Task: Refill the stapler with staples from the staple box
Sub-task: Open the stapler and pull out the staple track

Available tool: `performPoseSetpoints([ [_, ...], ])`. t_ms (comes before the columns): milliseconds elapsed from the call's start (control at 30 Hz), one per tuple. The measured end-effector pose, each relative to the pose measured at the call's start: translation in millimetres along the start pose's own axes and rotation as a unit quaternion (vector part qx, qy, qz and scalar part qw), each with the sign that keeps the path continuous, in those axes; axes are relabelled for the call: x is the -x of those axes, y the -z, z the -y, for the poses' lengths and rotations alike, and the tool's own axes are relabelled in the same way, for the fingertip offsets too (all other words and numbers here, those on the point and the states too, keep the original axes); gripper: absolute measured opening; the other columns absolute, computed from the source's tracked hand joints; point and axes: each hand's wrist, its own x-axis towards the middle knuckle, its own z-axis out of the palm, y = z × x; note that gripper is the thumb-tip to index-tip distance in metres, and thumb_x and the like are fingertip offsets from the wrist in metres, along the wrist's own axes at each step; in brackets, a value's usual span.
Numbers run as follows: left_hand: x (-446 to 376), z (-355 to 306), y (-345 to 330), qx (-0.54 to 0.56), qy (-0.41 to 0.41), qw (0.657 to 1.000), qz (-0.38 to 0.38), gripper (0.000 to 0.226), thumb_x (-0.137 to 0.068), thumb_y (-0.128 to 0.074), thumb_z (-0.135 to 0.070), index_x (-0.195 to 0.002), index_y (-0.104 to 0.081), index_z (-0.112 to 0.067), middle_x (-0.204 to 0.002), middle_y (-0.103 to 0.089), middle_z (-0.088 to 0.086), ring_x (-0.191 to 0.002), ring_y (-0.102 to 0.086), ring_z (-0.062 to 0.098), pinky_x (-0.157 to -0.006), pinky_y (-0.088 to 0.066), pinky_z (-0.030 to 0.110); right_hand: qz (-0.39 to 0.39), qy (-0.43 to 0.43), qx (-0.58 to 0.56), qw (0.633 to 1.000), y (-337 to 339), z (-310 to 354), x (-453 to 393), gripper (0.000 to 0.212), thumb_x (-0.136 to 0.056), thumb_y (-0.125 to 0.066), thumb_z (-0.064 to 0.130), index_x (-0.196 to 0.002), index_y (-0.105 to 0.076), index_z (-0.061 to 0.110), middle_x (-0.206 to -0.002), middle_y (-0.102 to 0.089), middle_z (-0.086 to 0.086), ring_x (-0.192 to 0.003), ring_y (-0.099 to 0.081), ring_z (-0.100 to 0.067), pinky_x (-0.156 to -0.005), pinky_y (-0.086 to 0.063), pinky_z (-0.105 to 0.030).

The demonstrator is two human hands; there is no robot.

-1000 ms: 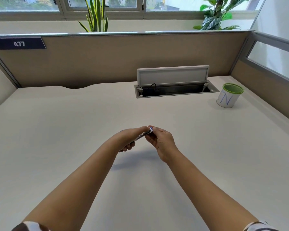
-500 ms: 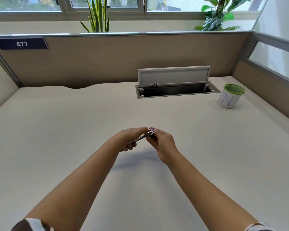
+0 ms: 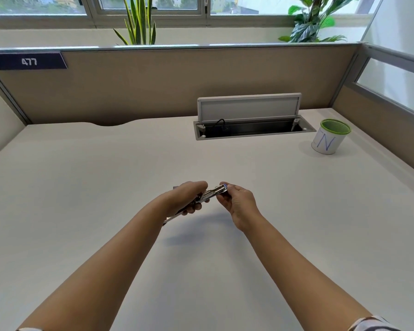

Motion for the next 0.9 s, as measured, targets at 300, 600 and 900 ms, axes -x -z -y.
performPoseSetpoints([
  [300, 3.3, 4.2, -19.6, -0.016, -0.083, 0.996, 0.013, 0.017, -0.092, -0.034, -0.014, -0.083, -0.048, -0.009, -0.072, -0.048, 0.004, -0.057, -0.041, 0.015, -0.052, -0.034, 0.024, -0.048, -0.083, -0.117, 0.989, -5.0, 7.2, -8.4, 0.024, -0.096, -0.043, 0.006, -0.076, -0.055, 0.002, -0.071, -0.063, -0.012, -0.068, -0.058, -0.020, -0.071, -0.053, -0.029],
  [600, -5.3, 18.1, -60.1, -0.712, -0.254, 0.611, -0.234, 0.057, -0.091, -0.021, -0.011, -0.144, -0.023, 0.009, -0.105, -0.057, 0.012, -0.088, -0.057, 0.023, -0.062, -0.035, 0.033, 0.008, -0.240, -0.351, 0.905, -1.2, 6.3, -13.1, 0.039, -0.095, -0.029, 0.000, -0.068, -0.057, -0.004, -0.047, -0.062, -0.020, -0.039, -0.060, -0.027, -0.041, -0.055, -0.029],
  [900, -6.4, 17.5, -36.2, -0.760, -0.246, 0.498, -0.338, 0.071, -0.088, 0.006, 0.004, -0.129, -0.052, 0.000, -0.071, -0.056, 0.003, -0.057, -0.050, 0.015, -0.043, -0.029, 0.026, 0.049, -0.214, -0.343, 0.913, -7.0, 16.7, -15.3, 0.034, -0.097, -0.030, 0.005, -0.079, -0.057, -0.007, -0.060, -0.065, -0.023, -0.047, -0.065, -0.031, -0.055, -0.060, -0.032],
])
